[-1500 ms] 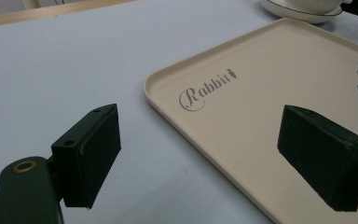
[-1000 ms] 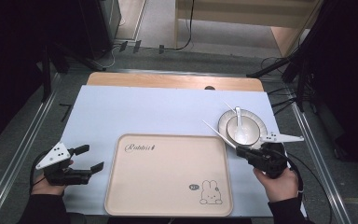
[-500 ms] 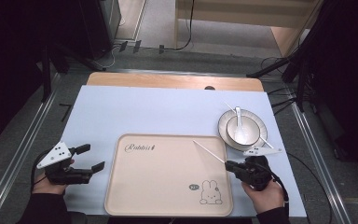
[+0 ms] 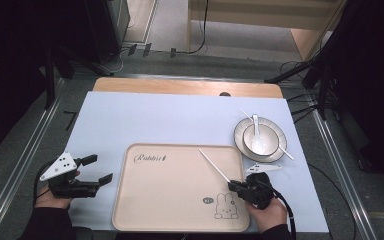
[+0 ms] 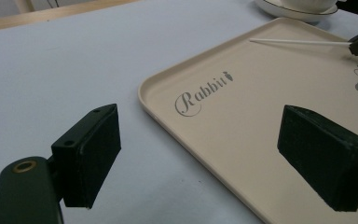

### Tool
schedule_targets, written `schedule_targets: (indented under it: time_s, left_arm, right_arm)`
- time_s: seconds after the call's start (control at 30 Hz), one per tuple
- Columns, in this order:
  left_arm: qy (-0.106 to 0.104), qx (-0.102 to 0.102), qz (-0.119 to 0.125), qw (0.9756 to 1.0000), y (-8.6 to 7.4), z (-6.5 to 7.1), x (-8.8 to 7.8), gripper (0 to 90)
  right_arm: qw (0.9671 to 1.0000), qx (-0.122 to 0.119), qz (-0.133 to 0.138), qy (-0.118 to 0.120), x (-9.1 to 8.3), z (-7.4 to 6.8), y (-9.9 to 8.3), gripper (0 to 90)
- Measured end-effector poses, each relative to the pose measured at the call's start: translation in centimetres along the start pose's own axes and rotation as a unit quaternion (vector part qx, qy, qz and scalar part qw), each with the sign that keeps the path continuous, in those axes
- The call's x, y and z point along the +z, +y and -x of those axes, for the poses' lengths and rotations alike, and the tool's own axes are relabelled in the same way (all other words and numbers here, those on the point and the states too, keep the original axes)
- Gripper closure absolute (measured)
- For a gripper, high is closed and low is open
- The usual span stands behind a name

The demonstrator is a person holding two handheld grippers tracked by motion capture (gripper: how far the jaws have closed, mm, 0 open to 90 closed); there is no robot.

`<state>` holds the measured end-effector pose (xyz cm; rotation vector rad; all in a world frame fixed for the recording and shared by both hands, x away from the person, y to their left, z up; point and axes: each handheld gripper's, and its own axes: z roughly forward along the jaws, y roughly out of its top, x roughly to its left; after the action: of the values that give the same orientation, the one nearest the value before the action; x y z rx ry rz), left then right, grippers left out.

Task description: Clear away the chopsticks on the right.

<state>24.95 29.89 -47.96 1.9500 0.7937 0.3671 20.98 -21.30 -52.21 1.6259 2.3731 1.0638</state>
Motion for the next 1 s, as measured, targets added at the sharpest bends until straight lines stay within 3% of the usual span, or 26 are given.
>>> schedule_targets:
  time_s: [0.2, 0.43, 0.77, 1.0]
  left_arm:
    - [-0.002, 0.001, 0.0, 1.0, 0.0, 0.0, 0.0, 13.6]
    - [-0.003, 0.0, 0.002, 1.0, 0.0, 0.1, 0.0, 13.5]
    - [-0.004, 0.001, 0.002, 1.0, 0.0, 0.1, 0.0, 13.5]
    - [-0.004, 0.001, 0.001, 1.0, 0.0, 0.1, 0.0, 13.6]
  right_arm:
    - [0.9991, -0.041, 0.0, -0.012, 0.8, -0.1, -0.1, 79.0]
    - [0.9982, -0.059, -0.004, -0.003, 0.8, -0.2, 0.3, 66.0]
    - [0.9967, -0.058, 0.044, 0.035, -0.9, 0.4, 1.3, 50.8]
    - [0.994, -0.059, 0.082, 0.041, -2.8, 1.5, 2.6, 42.6]
